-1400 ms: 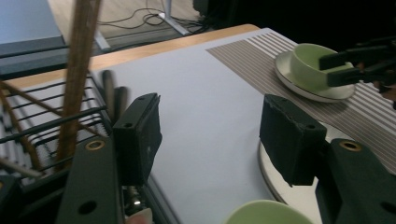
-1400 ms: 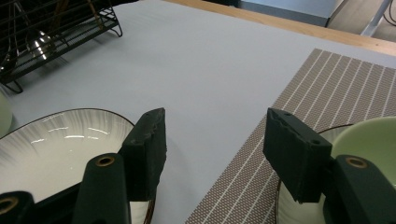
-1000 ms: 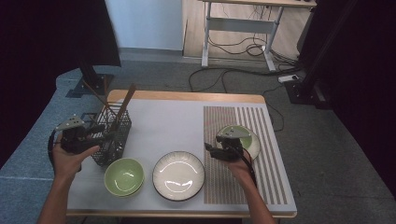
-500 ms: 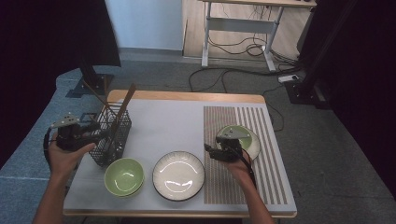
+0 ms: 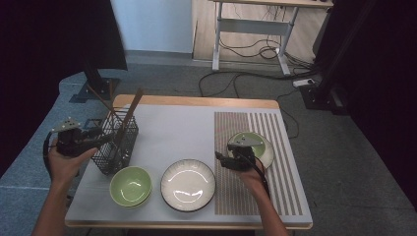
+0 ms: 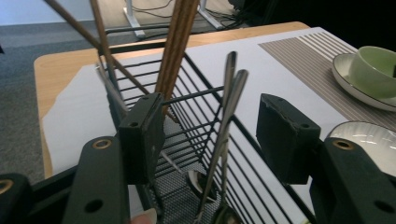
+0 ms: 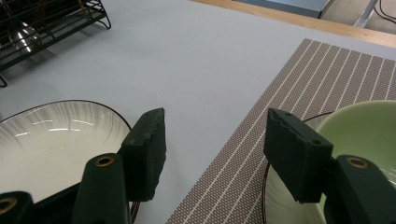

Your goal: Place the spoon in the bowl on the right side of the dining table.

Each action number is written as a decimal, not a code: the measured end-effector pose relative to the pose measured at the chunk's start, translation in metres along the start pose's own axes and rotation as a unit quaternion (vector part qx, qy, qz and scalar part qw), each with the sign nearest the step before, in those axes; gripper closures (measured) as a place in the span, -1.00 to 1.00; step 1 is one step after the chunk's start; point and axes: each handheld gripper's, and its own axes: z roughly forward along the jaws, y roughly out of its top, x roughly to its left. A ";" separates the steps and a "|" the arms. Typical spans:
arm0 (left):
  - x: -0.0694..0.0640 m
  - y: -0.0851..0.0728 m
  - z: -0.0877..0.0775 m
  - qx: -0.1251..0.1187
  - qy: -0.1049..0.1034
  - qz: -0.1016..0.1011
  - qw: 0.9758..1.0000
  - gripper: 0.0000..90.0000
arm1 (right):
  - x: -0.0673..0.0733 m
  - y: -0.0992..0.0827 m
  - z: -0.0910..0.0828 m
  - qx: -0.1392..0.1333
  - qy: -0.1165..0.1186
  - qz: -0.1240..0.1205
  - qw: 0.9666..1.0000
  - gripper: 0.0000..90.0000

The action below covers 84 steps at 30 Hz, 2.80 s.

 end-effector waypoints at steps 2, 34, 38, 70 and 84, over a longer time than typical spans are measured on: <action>0.002 0.000 0.002 0.005 0.003 -0.001 1.000 -0.07 | 0.000 0.000 0.000 0.000 0.000 0.000 1.000 -0.13; 0.019 0.002 -0.003 -0.004 0.009 -0.011 1.000 0.00 | -0.001 0.000 -0.001 0.002 -0.003 -0.002 1.000 -0.13; 0.020 0.000 -0.001 -0.002 0.010 -0.013 1.000 0.00 | -0.001 0.000 -0.001 0.001 -0.002 -0.003 1.000 -0.13; 0.034 0.008 0.012 -0.007 0.030 -0.027 0.999 0.34 | 0.001 0.000 -0.001 0.005 -0.003 -0.006 1.000 -0.14; 0.033 0.009 0.011 -0.006 0.032 -0.026 0.999 0.87 | 0.001 -0.001 -0.001 0.004 -0.005 -0.009 1.000 -0.14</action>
